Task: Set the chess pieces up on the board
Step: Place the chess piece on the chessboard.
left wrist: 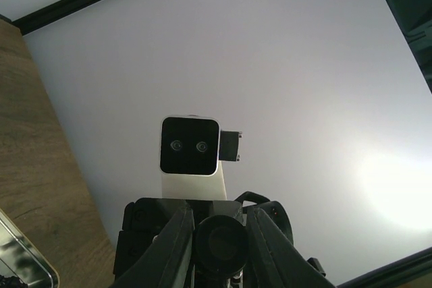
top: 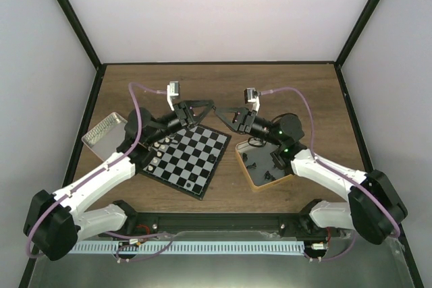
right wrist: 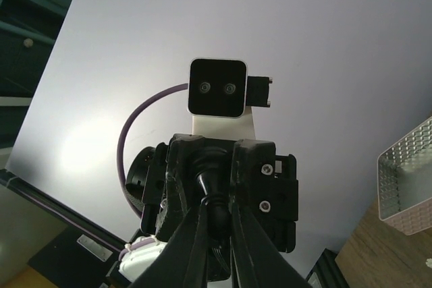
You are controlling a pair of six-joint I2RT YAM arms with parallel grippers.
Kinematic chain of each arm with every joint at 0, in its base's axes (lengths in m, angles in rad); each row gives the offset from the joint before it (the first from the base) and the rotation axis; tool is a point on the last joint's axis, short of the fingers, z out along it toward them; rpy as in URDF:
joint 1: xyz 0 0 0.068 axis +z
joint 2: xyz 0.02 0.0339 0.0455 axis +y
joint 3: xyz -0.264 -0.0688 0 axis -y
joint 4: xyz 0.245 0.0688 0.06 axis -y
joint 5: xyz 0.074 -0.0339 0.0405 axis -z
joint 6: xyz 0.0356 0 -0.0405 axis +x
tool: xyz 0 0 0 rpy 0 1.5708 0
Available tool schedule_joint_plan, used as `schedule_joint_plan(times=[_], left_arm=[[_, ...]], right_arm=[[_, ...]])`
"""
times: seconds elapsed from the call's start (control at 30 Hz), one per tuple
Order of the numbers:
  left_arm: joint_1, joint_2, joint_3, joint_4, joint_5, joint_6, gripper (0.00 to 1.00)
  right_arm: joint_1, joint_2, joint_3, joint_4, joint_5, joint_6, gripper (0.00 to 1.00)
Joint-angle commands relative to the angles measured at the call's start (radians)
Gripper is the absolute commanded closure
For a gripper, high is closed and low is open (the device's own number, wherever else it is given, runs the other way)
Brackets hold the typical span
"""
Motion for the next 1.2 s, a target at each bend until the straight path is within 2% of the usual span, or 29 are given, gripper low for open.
schedule_joint_plan(times=[0.0, 0.1, 0.17, 0.23, 0.47, 0.57, 0.7, 0.83, 1.03, 1.17], left_arm=[[0.004, 0.01, -0.025, 0.016, -0.008, 0.021, 0.83], [0.005, -0.002, -0.025, -0.047, -0.026, 0.069, 0.71], [0.006, -0.02, -0.018, -0.13, -0.063, 0.123, 0.53], [0.006, -0.05, -0.002, -0.254, -0.115, 0.191, 0.43], [0.005, -0.15, 0.127, -0.75, -0.345, 0.417, 0.3], [0.006, -0.176, 0.181, -0.92, -0.44, 0.496, 0.18], [0.006, -0.181, 0.262, -1.102, -0.517, 0.599, 0.01], [0.006, -0.194, 0.297, -1.179, -0.592, 0.688, 0.0], [0.006, -0.246, 0.3, -1.096, -0.821, 0.869, 0.0], [0.006, -0.278, 0.295, -1.023, -0.956, 0.952, 0.0]], right_arm=[[0.007, -0.022, 0.027, 0.025, 0.042, -0.008, 0.95], [0.007, -0.041, 0.04, -0.07, 0.05, -0.053, 0.97], [0.007, -0.062, 0.054, -0.187, 0.043, -0.103, 0.99], [0.008, -0.084, 0.081, -0.37, 0.036, -0.189, 0.99], [0.017, -0.102, 0.226, -1.165, 0.098, -0.56, 0.99], [0.029, -0.106, 0.242, -1.349, 0.156, -0.631, 0.99], [0.077, -0.091, 0.283, -1.478, 0.26, -0.693, 0.99], [0.13, -0.002, 0.356, -1.586, 0.338, -0.719, 0.99], [0.281, 0.232, 0.536, -1.794, 0.506, -0.739, 0.99], [0.342, 0.38, 0.632, -1.862, 0.527, -0.759, 0.99]])
